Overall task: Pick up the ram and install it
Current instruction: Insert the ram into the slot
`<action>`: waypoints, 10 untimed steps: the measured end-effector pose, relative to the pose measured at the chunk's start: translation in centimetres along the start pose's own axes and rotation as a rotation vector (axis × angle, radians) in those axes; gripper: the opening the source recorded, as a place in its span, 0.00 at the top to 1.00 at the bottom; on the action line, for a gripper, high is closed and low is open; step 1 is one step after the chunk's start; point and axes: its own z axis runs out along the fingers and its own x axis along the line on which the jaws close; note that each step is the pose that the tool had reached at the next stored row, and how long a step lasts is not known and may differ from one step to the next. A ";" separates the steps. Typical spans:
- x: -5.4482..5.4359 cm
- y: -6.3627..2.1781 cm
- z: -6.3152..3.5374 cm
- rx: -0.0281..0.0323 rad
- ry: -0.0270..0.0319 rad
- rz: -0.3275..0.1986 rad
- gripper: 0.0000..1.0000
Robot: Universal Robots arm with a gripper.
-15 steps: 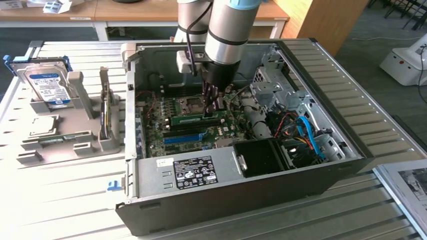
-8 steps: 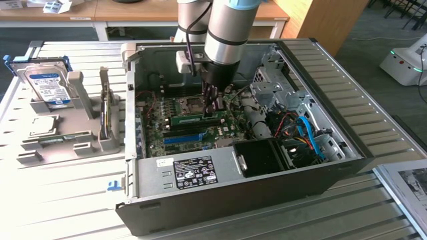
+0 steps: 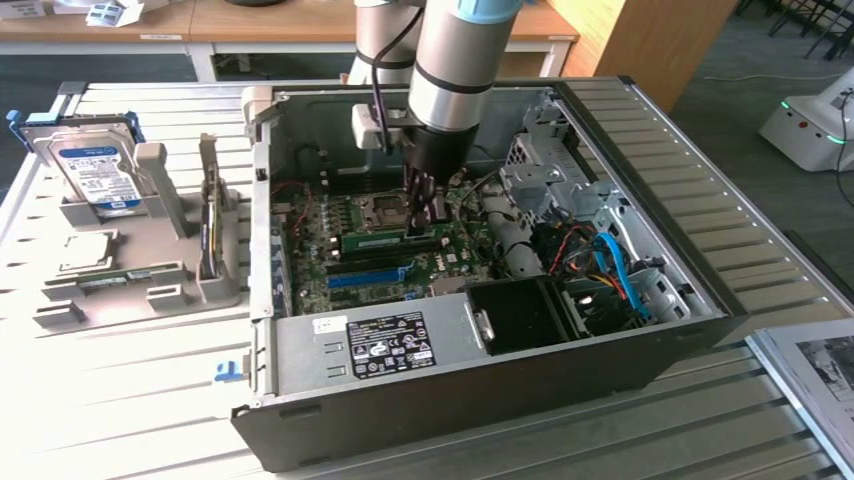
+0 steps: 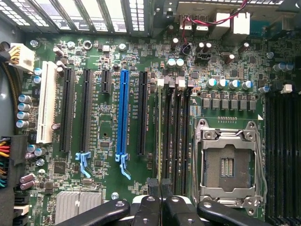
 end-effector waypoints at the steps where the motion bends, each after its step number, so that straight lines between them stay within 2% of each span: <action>1: 0.0 0.00 0.00 -0.0001 0.0000 0.000 0.89; 10: 0.0 0.06 0.01 0.0000 0.0000 0.001 0.89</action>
